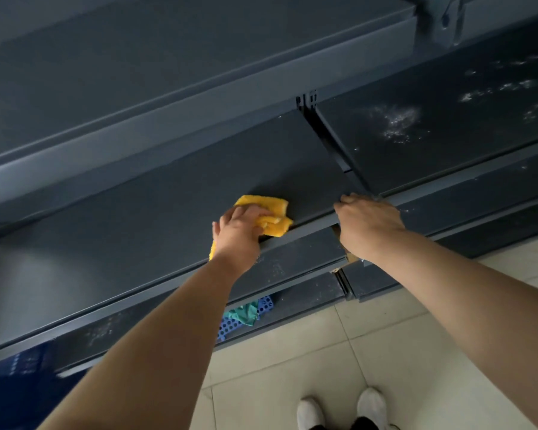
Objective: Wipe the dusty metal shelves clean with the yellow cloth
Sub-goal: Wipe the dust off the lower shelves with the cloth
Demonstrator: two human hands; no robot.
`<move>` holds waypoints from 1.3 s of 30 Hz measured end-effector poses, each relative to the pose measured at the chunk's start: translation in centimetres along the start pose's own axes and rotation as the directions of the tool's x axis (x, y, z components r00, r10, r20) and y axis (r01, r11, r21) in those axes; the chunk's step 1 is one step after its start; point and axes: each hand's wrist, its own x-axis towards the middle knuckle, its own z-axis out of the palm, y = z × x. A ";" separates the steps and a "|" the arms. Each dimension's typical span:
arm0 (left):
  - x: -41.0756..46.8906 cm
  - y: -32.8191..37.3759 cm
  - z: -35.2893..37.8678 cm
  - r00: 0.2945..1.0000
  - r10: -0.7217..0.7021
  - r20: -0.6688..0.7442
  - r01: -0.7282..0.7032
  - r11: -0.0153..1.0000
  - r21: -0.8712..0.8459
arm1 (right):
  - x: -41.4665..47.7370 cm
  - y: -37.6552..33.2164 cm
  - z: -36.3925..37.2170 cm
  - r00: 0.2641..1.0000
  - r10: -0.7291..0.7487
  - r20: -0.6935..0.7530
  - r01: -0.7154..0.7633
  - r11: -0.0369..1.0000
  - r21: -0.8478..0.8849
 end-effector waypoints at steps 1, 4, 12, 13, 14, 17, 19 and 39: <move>-0.2 -1.1 -0.5 0.998 -0.062 -0.011 0.063 0.998 0.025 | -0.1 -0.6 0.0 1.000 -0.009 0.001 0.009 1.000 0.001; -0.4 -3.4 -1.1 0.976 -0.206 -0.063 0.210 0.977 0.050 | -0.4 -1.1 0.1 1.000 -0.028 -0.012 0.028 1.000 0.002; 0.8 1.8 0.7 0.980 -0.196 -0.025 0.195 0.981 -0.021 | -0.1 1.3 -0.3 0.999 0.003 -0.038 -0.001 0.999 0.052; 1.1 2.9 1.1 0.990 -0.141 -0.010 0.141 0.990 -0.020 | -0.1 1.9 -0.5 0.999 0.008 -0.046 -0.006 0.998 0.058; 1.5 4.1 1.6 0.995 -0.095 0.007 0.095 0.995 -0.023 | 0.0 2.6 -0.7 0.999 0.014 -0.049 -0.011 0.998 0.060; 2.6 8.4 2.9 0.999 -0.016 0.048 0.019 0.998 -0.063 | 0.0 5.8 -1.0 0.998 0.036 -0.045 -0.034 0.998 0.049; 3.5 11.7 3.9 0.998 0.004 0.059 0.002 0.995 -0.098 | 0.1 8.5 -1.1 0.998 0.044 -0.036 -0.043 0.998 0.045; 16.2 23.7 9.5 0.972 -0.216 -0.089 0.225 0.967 0.120 | 7.2 26.0 -0.5 0.978 -0.177 -0.111 0.190 0.974 0.124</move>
